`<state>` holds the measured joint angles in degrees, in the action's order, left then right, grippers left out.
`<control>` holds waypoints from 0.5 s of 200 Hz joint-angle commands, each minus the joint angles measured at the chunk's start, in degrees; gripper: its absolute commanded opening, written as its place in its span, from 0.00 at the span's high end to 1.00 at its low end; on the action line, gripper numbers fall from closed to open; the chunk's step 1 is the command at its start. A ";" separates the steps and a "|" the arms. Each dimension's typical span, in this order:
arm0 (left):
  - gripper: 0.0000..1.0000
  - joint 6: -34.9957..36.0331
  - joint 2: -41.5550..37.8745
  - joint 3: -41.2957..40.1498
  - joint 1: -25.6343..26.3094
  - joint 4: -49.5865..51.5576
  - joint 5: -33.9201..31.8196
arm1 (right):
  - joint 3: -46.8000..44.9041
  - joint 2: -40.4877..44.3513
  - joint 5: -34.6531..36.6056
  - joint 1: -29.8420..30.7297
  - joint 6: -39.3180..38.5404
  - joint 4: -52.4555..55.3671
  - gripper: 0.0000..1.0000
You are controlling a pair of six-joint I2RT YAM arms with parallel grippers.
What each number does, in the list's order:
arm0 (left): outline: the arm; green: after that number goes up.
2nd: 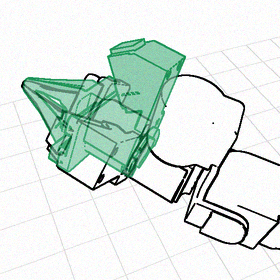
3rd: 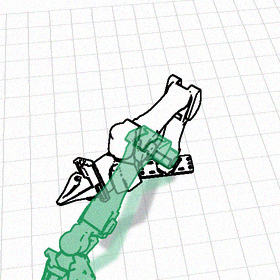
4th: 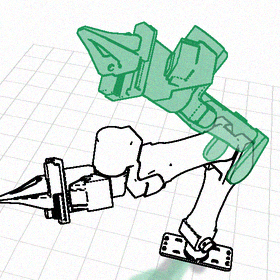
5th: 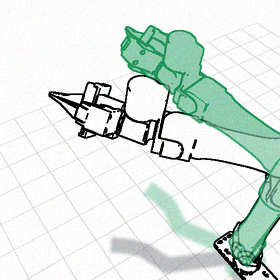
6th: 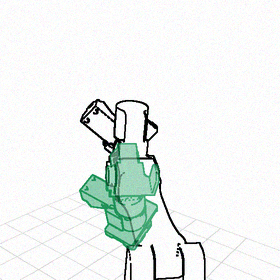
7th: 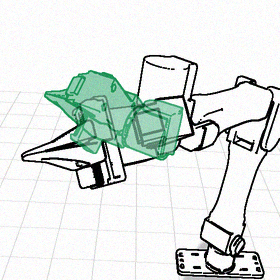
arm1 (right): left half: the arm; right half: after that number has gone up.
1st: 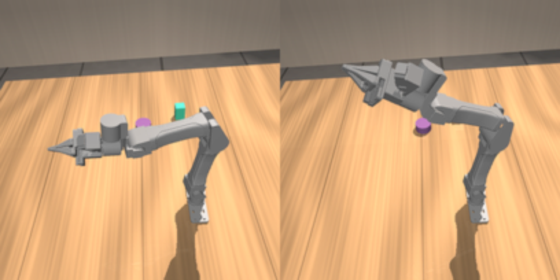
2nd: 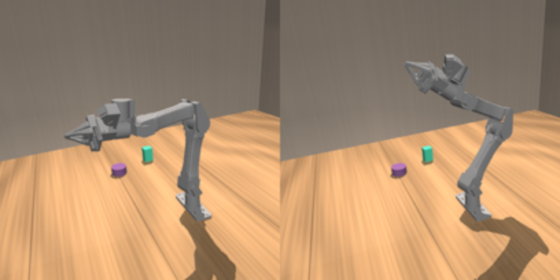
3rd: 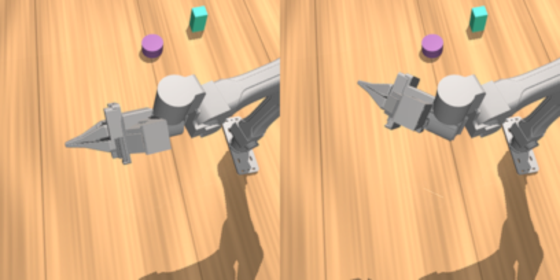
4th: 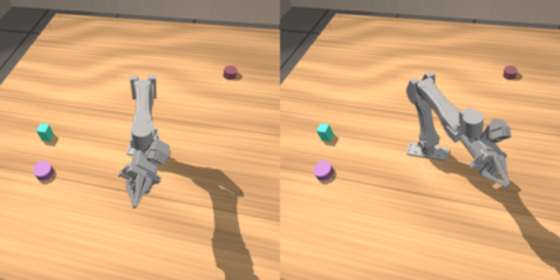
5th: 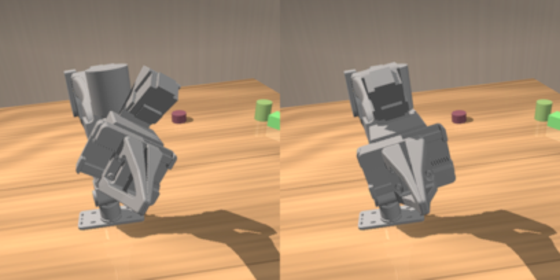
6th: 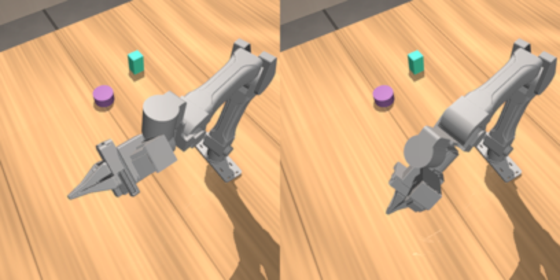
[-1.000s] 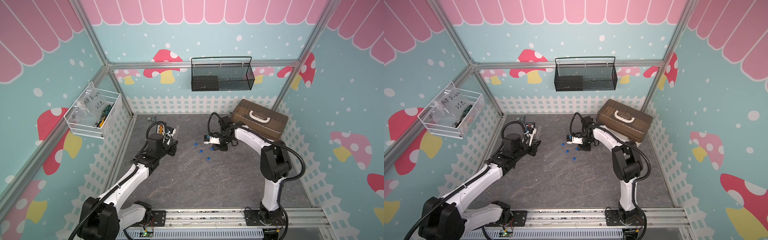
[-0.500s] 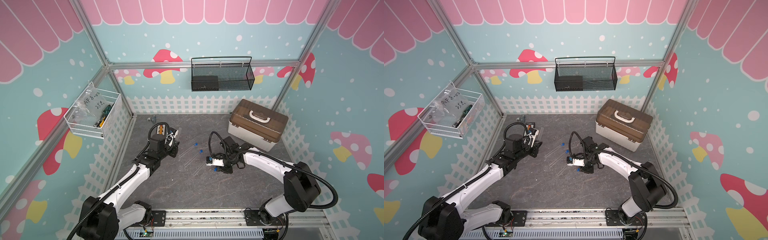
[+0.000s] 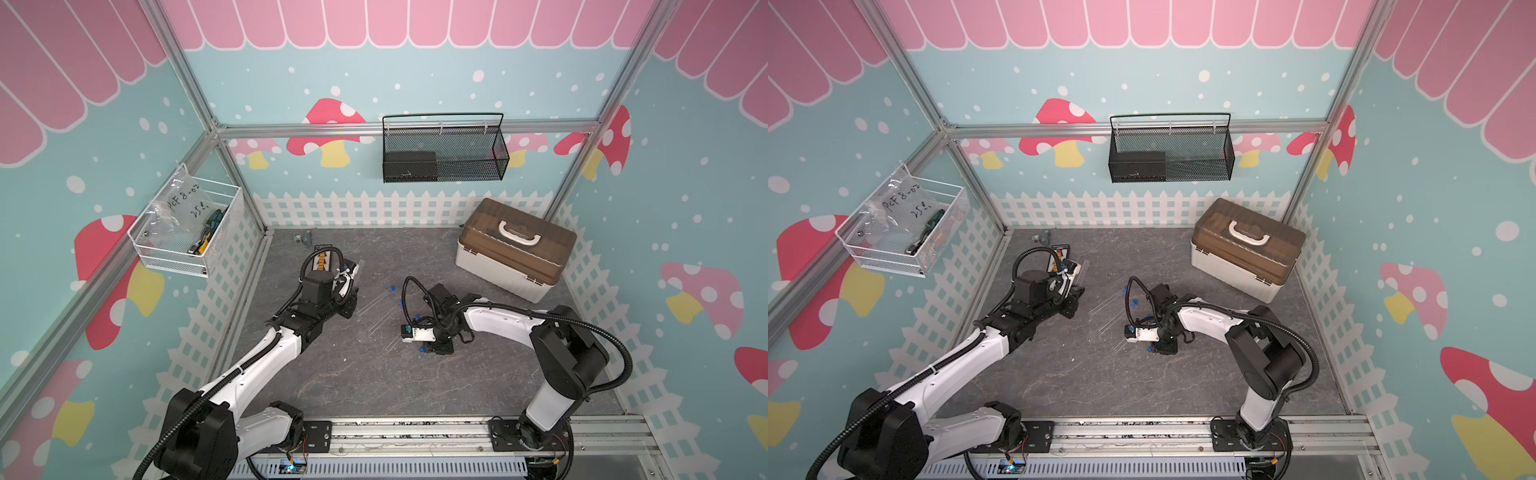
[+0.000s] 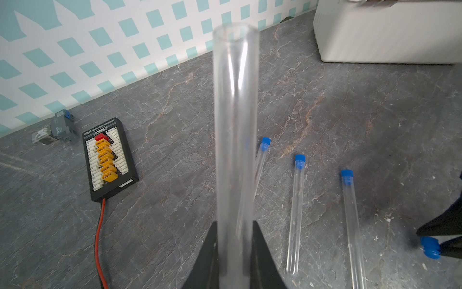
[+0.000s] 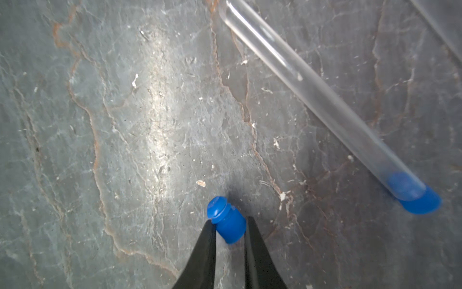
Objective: Insert stoppers into test tubes
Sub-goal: Place the stopper at the center of the board.
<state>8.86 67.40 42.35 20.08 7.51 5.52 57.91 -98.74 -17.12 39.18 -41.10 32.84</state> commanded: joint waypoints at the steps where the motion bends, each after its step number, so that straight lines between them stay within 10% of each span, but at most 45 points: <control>1: 1.00 0.98 0.45 -0.62 0.40 0.31 -0.46 | 1.06 -1.54 0.54 0.63 -1.41 1.03 0.81; 100: 1.00 1.16 0.19 -0.48 0.39 0.34 -0.72 | 1.19 -0.99 0.91 1.01 -6.38 4.05 0.64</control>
<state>9.26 67.42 42.35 20.08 7.51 5.34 58.48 -100.12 -15.88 39.51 -44.34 34.24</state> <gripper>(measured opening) 0.177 0.351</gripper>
